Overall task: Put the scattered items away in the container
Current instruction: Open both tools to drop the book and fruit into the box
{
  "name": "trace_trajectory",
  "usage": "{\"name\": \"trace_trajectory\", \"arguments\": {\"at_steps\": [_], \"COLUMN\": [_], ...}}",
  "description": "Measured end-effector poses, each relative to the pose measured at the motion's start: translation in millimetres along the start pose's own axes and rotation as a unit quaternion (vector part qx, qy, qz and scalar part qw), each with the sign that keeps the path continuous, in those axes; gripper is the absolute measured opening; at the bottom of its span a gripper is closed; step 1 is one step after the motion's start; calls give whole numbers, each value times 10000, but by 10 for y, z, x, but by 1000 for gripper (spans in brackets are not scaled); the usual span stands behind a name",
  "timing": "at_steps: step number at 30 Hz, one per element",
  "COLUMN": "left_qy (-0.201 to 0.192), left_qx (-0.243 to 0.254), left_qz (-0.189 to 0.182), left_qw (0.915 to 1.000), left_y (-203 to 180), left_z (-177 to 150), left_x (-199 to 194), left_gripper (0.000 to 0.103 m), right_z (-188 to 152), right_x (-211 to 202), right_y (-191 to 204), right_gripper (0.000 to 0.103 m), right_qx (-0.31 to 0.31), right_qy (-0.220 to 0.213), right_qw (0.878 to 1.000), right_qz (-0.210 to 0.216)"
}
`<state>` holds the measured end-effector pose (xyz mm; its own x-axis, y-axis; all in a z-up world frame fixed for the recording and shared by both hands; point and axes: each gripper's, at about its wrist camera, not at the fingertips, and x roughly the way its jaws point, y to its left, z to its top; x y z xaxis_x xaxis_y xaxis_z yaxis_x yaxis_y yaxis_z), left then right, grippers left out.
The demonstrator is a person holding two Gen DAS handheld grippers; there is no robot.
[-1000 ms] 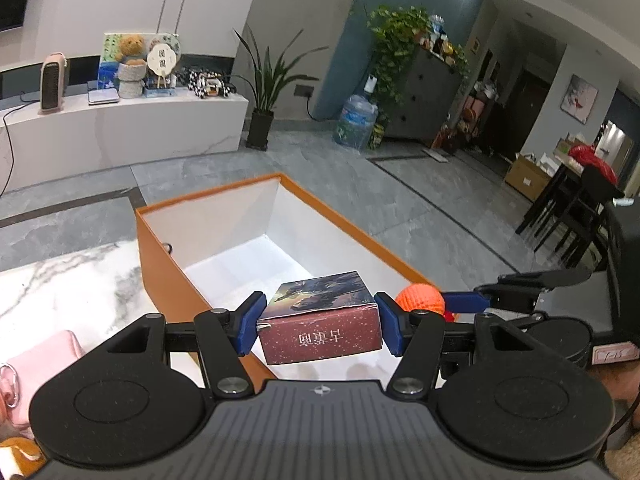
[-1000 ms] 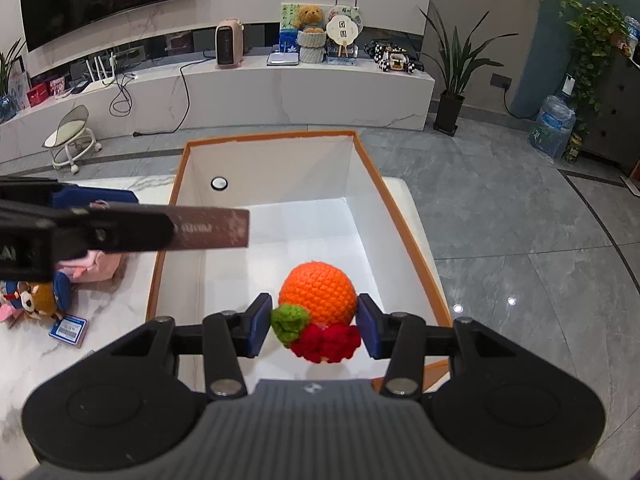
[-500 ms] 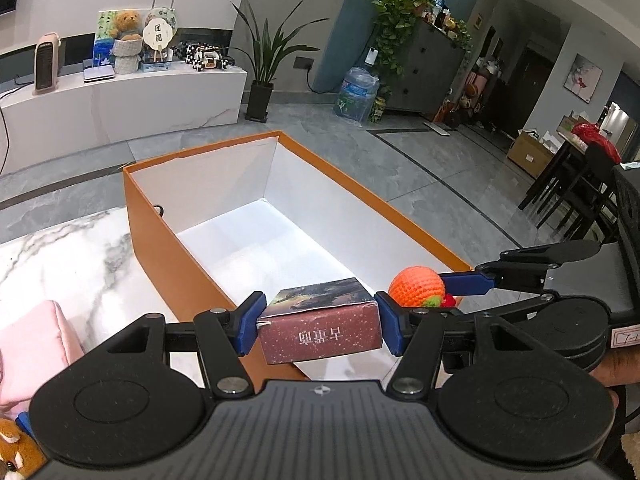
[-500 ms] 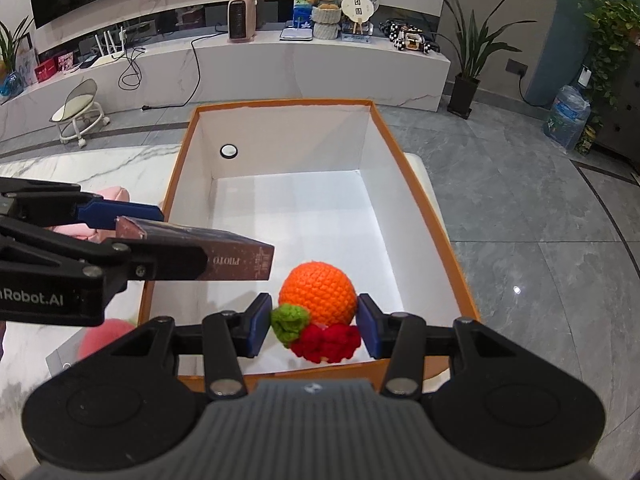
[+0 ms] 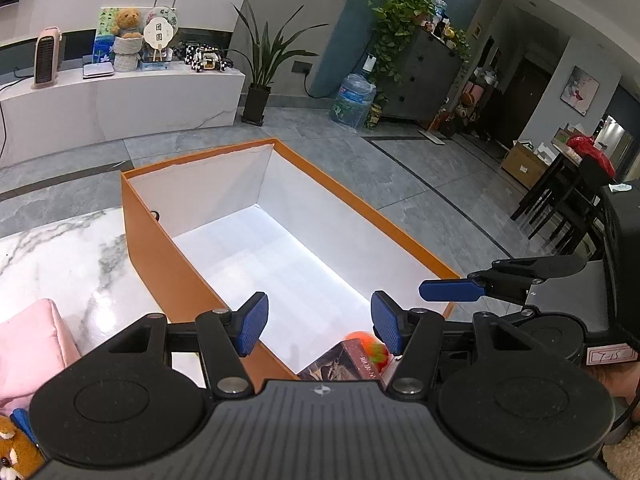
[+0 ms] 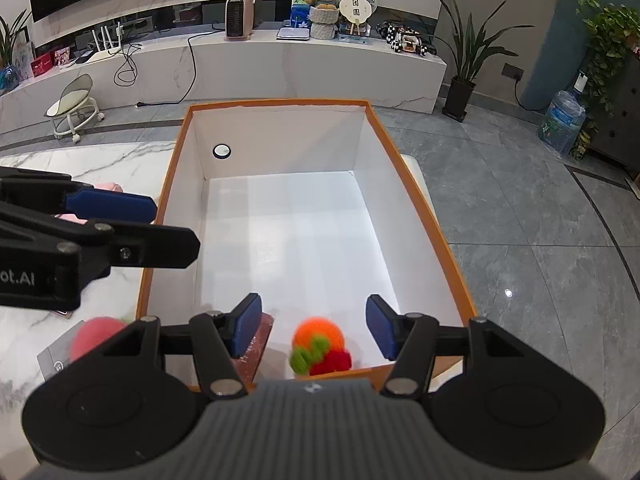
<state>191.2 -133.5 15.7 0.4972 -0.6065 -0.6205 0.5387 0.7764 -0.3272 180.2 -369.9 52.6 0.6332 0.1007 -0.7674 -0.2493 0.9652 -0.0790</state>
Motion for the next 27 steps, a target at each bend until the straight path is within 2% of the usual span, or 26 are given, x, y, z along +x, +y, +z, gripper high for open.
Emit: {"name": "trace_trajectory", "arguments": {"at_steps": [13, 27], "left_qy": [7, -190], "left_qx": [71, -54], "left_qz": [-6, 137], "left_qw": [10000, 9997], "left_y": [2, 201], "left_z": [-42, -83], "left_x": [-60, -413], "left_gripper": [67, 67], "right_z": [27, 93], "right_x": [-19, -79], "right_y": [27, 224], "right_gripper": [61, 62], "right_qx": [6, -131], "right_qy": [-79, -311], "right_qw": [10000, 9994], "right_qz": [-25, 4]}}
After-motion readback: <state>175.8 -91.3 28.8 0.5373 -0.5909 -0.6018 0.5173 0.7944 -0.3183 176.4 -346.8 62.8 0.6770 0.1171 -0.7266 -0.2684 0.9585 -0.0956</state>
